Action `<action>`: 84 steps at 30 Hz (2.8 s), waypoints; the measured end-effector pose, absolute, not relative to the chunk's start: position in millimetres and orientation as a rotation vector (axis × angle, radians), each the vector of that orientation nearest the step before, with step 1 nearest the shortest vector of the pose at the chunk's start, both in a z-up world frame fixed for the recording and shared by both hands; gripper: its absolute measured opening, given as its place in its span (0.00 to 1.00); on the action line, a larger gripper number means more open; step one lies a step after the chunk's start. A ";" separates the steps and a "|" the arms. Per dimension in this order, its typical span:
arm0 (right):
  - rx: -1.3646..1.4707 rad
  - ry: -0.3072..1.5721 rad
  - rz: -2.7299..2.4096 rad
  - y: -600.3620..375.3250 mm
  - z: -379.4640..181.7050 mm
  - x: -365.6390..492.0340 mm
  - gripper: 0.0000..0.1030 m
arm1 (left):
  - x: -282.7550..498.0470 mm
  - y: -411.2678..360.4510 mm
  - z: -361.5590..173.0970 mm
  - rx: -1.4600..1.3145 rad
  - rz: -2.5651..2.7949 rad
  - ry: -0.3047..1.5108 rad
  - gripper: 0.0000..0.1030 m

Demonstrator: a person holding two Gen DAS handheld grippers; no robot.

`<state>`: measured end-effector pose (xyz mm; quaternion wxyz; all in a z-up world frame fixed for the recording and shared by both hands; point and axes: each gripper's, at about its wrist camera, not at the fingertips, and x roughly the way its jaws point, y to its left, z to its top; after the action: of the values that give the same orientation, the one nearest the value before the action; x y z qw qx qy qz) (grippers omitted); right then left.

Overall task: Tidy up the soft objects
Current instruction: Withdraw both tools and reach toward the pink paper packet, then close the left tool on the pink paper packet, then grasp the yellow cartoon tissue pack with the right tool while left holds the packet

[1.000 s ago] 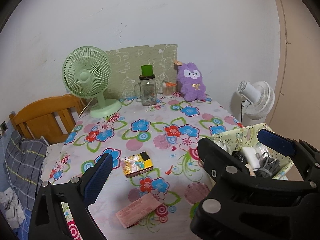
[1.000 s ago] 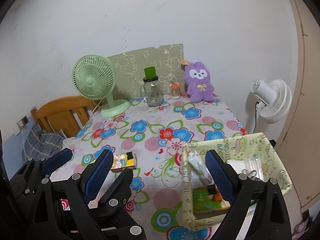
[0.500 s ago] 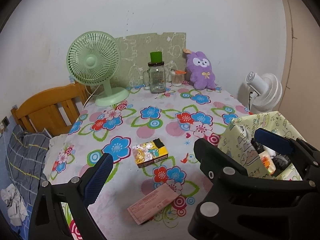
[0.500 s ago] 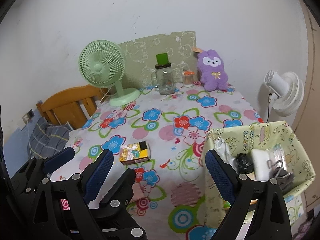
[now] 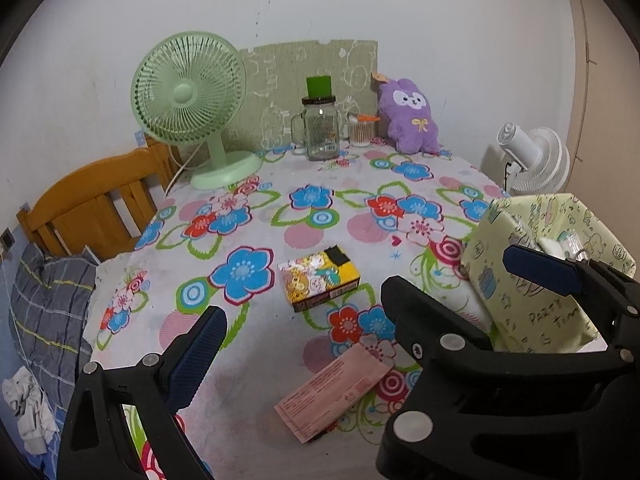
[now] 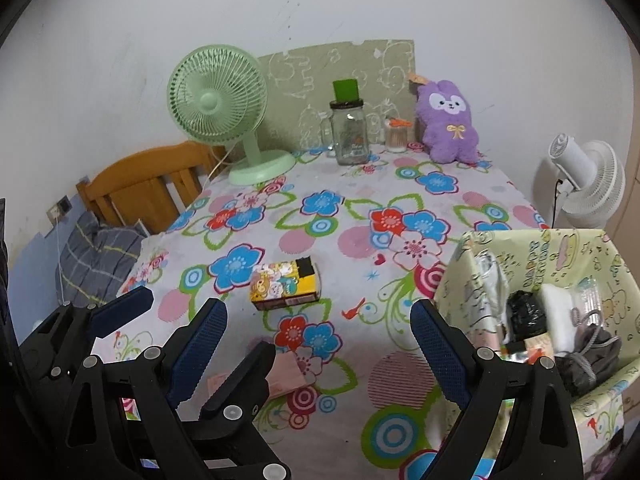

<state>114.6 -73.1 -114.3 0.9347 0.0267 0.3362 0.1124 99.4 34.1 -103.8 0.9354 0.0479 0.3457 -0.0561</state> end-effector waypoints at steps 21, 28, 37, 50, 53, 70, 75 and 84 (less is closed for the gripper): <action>0.064 0.853 0.199 -66.9 -173.3 130.9 0.81 | 113.7 36.1 -164.0 0.182 -0.179 0.824 0.88; 0.073 0.907 0.174 -71.4 -188.6 136.7 0.81 | 120.1 32.0 -178.9 0.190 -0.204 0.872 0.81; 0.076 0.935 0.178 -72.1 -198.3 141.4 0.81 | 121.5 28.9 -181.7 0.178 -0.251 0.878 0.65; 0.059 0.936 0.190 -67.3 -199.3 142.8 0.81 | 113.3 28.7 -181.9 0.137 -0.291 0.862 0.40; 0.053 0.930 0.191 -65.8 -198.0 142.0 0.81 | 114.8 32.1 -181.5 0.108 -0.264 0.874 0.38; 0.036 0.861 0.241 -39.1 -182.5 162.3 0.81 | 136.7 65.7 -167.2 0.053 -0.091 0.863 0.37; 0.031 0.838 0.253 -29.6 -179.5 173.6 0.81 | 146.2 74.4 -162.5 0.064 -0.056 0.847 0.37; -0.001 0.811 0.250 -13.4 -177.2 196.5 0.84 | 167.5 89.0 -162.7 0.051 -0.009 0.848 0.37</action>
<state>196.5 -13.4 -177.2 0.9113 -0.0005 0.3936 0.1211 167.5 89.0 -162.7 0.9110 0.0248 0.4116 -0.0046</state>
